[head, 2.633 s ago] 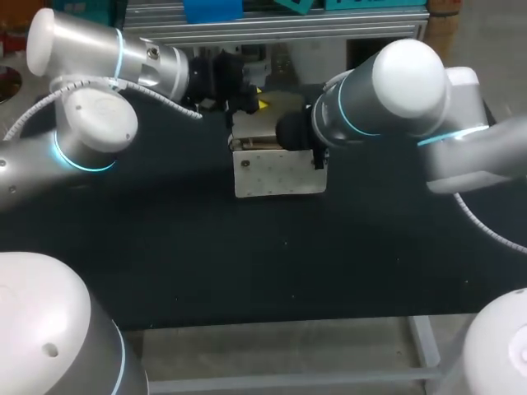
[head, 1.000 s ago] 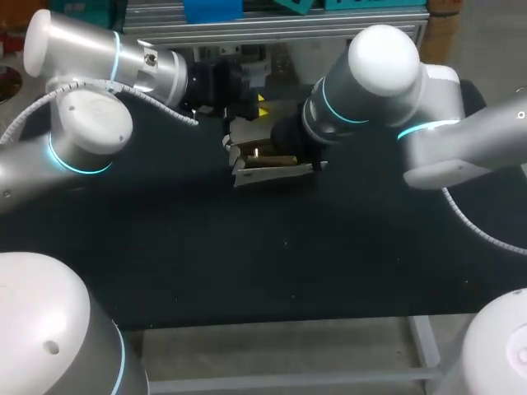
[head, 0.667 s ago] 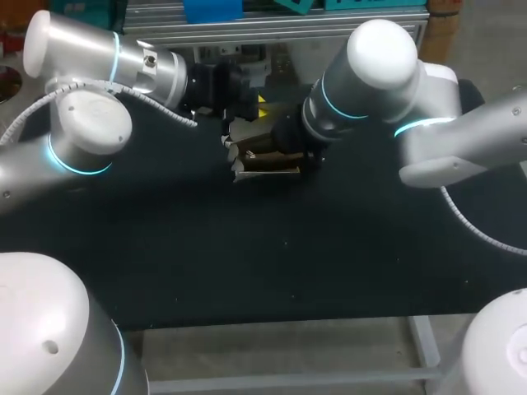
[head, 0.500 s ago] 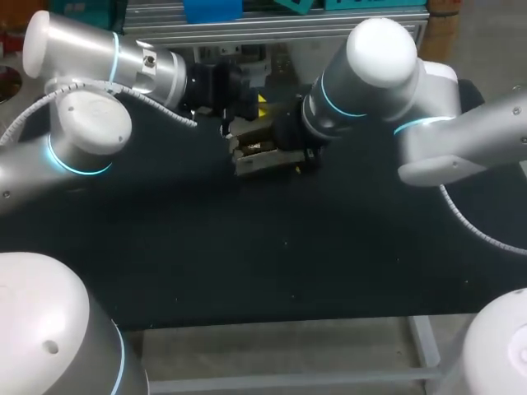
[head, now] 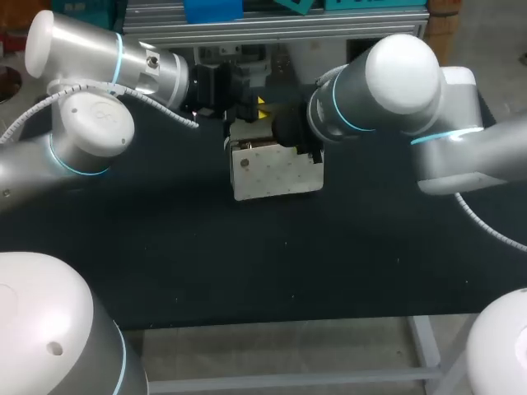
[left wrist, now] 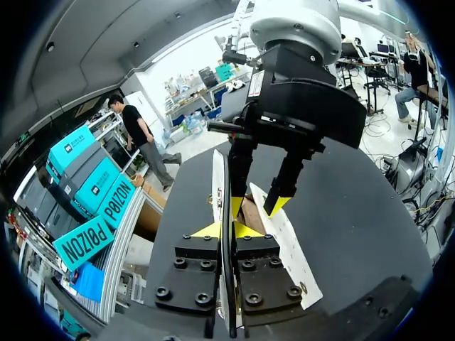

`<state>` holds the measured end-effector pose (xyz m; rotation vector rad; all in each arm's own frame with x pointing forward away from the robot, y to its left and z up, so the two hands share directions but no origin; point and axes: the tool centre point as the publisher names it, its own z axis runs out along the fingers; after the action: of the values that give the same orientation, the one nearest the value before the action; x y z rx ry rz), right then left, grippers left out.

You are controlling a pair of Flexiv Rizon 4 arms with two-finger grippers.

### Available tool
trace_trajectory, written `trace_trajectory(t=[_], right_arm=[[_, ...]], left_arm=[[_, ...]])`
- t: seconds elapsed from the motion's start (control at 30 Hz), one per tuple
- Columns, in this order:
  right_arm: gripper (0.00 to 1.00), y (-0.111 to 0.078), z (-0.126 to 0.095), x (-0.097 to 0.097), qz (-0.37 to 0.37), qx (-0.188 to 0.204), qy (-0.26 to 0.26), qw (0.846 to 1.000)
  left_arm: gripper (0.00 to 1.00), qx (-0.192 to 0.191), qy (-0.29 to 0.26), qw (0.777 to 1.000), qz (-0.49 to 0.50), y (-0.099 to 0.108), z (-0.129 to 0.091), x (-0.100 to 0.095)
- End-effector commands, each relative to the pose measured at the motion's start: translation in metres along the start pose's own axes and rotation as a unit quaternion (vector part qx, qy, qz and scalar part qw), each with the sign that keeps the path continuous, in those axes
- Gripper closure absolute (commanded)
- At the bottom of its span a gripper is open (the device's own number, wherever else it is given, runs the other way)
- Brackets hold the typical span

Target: Pick up the bag, open it, inspect its contents, close it, and place it on the opposite side

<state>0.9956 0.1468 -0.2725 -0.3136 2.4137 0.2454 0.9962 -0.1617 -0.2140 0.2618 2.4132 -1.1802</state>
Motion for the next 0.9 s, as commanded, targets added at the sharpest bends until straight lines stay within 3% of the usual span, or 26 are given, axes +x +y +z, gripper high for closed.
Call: trace_trajectory(t=[0.03,0.1,0.23,0.33,0.4,0.9], right_arm=[[0.78,-0.002,-0.014,0.004,-0.003,-0.008,-0.021,1.000],[0.71,-0.001,-0.016,0.004,-0.005,-0.008,-0.026,1.000],[0.72,-0.004,-0.010,0.002,-0.006,-0.005,-0.027,1.000],[0.85,-0.005,-0.004,0.002,-0.004,-0.008,-0.023,1.000],[1.00,-0.005,0.001,0.001,-0.003,-0.008,-0.021,1.000],[1.00,-0.006,0.016,-0.001,0.001,-0.006,-0.011,1.000]], left_arm=[[1.00,-0.005,-0.001,1.000,-0.002,-0.001,0.005,-0.002],[1.00,-0.005,-0.001,1.000,-0.003,0.000,0.005,-0.002],[1.00,-0.002,0.000,1.000,-0.004,-0.001,0.004,-0.002],[1.00,-0.001,0.000,1.000,0.001,-0.003,0.003,0.000],[1.00,0.001,0.000,1.000,0.003,-0.005,0.002,0.001],[1.00,0.015,-0.012,1.000,0.002,-0.014,-0.001,0.001]])
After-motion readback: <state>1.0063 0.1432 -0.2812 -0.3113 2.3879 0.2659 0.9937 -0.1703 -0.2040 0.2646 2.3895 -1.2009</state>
